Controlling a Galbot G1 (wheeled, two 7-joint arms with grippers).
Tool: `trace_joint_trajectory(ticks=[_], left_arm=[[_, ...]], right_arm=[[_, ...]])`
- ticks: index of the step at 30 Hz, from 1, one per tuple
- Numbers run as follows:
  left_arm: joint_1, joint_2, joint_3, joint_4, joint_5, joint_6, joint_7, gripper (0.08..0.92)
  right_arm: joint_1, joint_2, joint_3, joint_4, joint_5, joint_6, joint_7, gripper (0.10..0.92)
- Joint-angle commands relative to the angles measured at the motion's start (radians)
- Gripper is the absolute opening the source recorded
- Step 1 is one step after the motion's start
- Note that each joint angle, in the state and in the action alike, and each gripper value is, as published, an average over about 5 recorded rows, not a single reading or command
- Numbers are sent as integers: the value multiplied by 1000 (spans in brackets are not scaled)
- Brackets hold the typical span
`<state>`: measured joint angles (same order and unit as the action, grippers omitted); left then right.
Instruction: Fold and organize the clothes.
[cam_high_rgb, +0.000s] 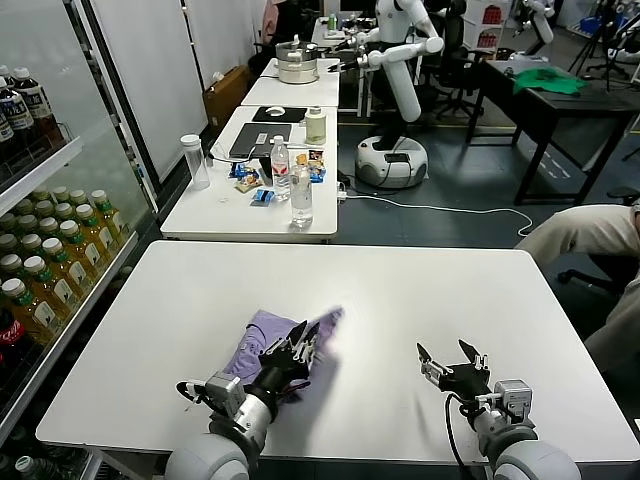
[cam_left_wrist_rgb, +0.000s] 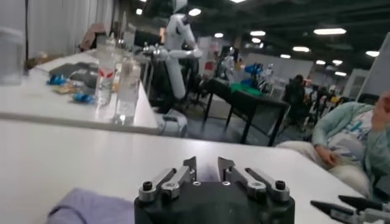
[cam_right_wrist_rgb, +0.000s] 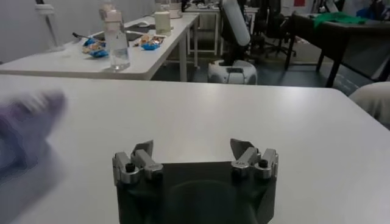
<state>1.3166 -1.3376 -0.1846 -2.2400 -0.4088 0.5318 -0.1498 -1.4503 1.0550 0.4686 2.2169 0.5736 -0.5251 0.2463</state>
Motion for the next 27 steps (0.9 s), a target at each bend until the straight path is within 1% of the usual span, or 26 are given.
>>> trace_joint_trajectory(ticks=[1,3,5,7,11,14,16,20,23,27], left_arm=[[5,125,-163,-123,86,-91,16,376],[29,185,-289,-115,86,-115,23,428],[51,231,-387,-88,88,-145,29,488],[78,242,-427,-60,99,-169,31,549],[129,209,-411,-40,149,-189,34,661],[134,170,-385,-24,204,-202,46,747],[127,149,-372,-7,237,-214,56,787],[126,131,-363,18,274,-228,63,820],[131,129,-364,33,292,-243,63,822],[132,126,-359,43,298,-254,63,823]], right_arm=[[32,3,-35,-10,5,2,0,823],[55,18,-80,-16,4,2,3,823],[83,42,-144,-18,9,2,10,823],[107,71,-214,-16,28,-3,21,823],[133,129,-336,-28,74,-19,53,823],[143,164,-406,-74,87,-27,98,823],[148,179,-433,-113,97,-28,139,823],[158,195,-437,-162,132,-24,205,823],[167,196,-435,-180,170,-7,235,818],[183,192,-446,-186,226,18,273,742]])
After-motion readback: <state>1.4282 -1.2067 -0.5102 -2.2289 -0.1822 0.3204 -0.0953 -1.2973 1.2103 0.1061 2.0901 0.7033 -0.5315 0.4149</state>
